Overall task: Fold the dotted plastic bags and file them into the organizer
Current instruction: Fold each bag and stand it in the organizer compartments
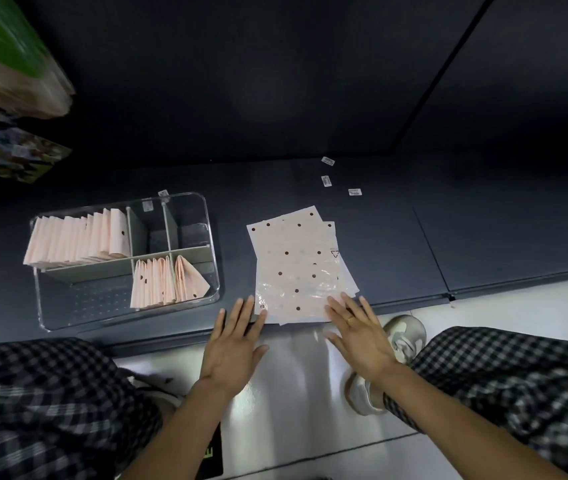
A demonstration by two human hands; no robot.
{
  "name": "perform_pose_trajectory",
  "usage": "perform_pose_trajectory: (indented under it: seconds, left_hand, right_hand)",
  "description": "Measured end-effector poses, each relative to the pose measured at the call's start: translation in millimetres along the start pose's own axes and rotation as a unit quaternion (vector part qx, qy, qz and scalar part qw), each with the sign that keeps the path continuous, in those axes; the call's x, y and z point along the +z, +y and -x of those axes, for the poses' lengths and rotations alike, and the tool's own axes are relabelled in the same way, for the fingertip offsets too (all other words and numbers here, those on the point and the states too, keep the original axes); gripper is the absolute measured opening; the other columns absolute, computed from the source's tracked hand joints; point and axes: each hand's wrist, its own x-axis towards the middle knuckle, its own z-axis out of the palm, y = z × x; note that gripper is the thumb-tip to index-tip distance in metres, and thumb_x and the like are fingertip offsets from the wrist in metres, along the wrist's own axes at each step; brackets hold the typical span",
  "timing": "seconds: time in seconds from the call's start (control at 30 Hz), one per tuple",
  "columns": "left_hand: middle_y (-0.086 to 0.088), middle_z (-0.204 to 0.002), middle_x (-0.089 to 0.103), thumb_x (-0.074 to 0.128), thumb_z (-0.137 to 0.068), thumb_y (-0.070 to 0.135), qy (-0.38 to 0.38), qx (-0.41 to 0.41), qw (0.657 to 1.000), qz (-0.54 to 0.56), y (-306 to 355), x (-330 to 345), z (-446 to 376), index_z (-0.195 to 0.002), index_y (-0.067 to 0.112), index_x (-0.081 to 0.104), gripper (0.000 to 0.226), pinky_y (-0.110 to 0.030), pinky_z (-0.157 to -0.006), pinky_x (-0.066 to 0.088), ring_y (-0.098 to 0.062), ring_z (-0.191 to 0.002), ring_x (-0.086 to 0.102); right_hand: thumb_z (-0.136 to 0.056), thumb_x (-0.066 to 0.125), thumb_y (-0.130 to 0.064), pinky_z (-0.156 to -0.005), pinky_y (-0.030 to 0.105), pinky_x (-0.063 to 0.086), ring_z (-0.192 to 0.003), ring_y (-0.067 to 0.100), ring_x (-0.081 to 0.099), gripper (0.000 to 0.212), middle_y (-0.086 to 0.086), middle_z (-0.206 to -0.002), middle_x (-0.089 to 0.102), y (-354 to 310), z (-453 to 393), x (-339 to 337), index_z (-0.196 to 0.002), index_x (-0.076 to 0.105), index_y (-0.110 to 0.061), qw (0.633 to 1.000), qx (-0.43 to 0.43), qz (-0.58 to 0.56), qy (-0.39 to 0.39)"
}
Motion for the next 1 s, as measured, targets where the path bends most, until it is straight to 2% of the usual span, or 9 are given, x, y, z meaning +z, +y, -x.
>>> perform_pose_trajectory:
  seconds: [0.07,0.13,0.37,0.43,0.47,0.6,0.73,0.83,1.0]
  left_hand:
    - [0.001,-0.156,-0.015,0.026,-0.100,0.046,0.009,0.012,1.000,0.006,0,-2,-3,-0.151,0.023,0.003,0.060,-0.041,-0.113,-0.017,-0.024,-0.142,-0.019]
    - [0.005,-0.158,-0.006,0.027,-0.100,0.045,0.003,0.023,1.000,0.018,0,-4,-6,-0.151,0.020,0.009,0.059,-0.038,-0.115,-0.014,-0.021,-0.145,-0.013]
    - [0.004,-0.156,0.021,0.033,-0.098,0.046,0.022,0.022,0.998,0.047,0,-5,-15,-0.146,0.019,0.029,0.055,-0.035,-0.117,0.005,-0.016,-0.144,0.016]
    - [0.003,-0.153,0.029,0.037,-0.098,0.045,0.041,0.025,0.997,0.059,0,-6,-15,-0.142,0.018,0.038,0.052,-0.035,-0.116,0.011,-0.018,-0.141,0.024]
    - [0.001,-0.151,0.034,0.042,-0.097,0.042,0.056,0.026,0.996,0.069,1,-7,-16,-0.138,0.016,0.043,0.049,-0.035,-0.115,0.015,-0.020,-0.139,0.029]
    - [0.001,-0.146,0.041,0.044,-0.096,0.042,0.079,0.009,0.992,0.095,4,-10,-19,-0.132,0.016,0.050,0.045,-0.032,-0.111,0.021,-0.020,-0.135,0.033]
    - [0.006,-0.147,0.036,0.046,-0.093,0.049,0.072,0.000,0.990,0.118,3,-17,-29,-0.136,0.022,0.045,0.050,-0.029,-0.109,0.019,-0.017,-0.136,0.027]
    - [0.006,-0.146,0.038,0.060,-0.088,0.041,0.061,0.017,0.985,0.162,-1,-25,-35,-0.137,0.022,0.045,0.054,-0.027,-0.108,0.021,-0.016,-0.135,0.029]
    - [0.004,-0.115,0.066,0.065,-0.086,0.022,0.080,-0.043,0.960,0.267,-7,-28,-37,-0.114,0.020,0.066,0.028,-0.023,-0.082,0.036,-0.019,-0.111,0.053]
  right_hand:
    - [-0.080,0.073,-0.029,-0.105,0.036,0.033,-0.115,0.026,0.059,0.030,0.001,-0.116,0.068,-6,-10,-7,-0.106,0.071,-0.013,0.994,0.019,-0.065,0.083]
    - [-0.082,0.071,-0.021,-0.094,0.035,0.044,-0.105,0.024,0.062,0.017,0.000,-0.105,0.069,-12,-21,-10,-0.098,0.072,-0.013,0.987,0.035,-0.126,0.097]
    - [-0.092,0.056,-0.024,-0.089,0.028,0.042,-0.102,0.018,0.054,0.018,-0.001,-0.108,0.062,-22,-44,-16,-0.099,0.070,-0.015,0.993,-0.014,-0.114,0.025]
    - [-0.072,0.075,-0.012,-0.067,0.027,0.052,-0.076,0.021,0.062,0.003,0.002,-0.084,0.067,-23,-44,-19,-0.074,0.072,-0.013,0.995,-0.058,-0.061,0.059]
    - [-0.055,0.081,-0.006,-0.056,0.024,0.052,-0.064,0.020,0.061,0.016,0.001,-0.073,0.066,-24,-42,-19,-0.062,0.070,-0.014,0.995,-0.082,-0.010,0.062]
    - [-0.027,0.073,0.004,-0.040,0.017,0.042,-0.054,0.016,0.059,0.034,-0.001,-0.067,0.066,-26,-39,-18,-0.054,0.064,-0.014,0.989,-0.096,0.071,0.085]
    - [-0.060,0.080,-0.009,-0.040,0.020,0.044,-0.061,0.014,0.060,0.016,-0.005,-0.068,0.064,-26,-43,-23,-0.062,0.065,-0.017,0.993,-0.081,0.028,0.077]
    - [-0.097,0.046,-0.026,-0.067,0.031,0.049,-0.090,0.016,0.056,0.016,-0.003,-0.096,0.061,-14,-49,-27,-0.095,0.059,-0.016,0.996,-0.069,-0.042,-0.028]
    - [-0.095,0.047,-0.019,-0.073,0.031,0.043,-0.086,0.016,0.053,0.008,-0.009,-0.089,0.058,-2,-57,-40,-0.094,0.054,-0.019,0.964,-0.049,-0.222,-0.141]
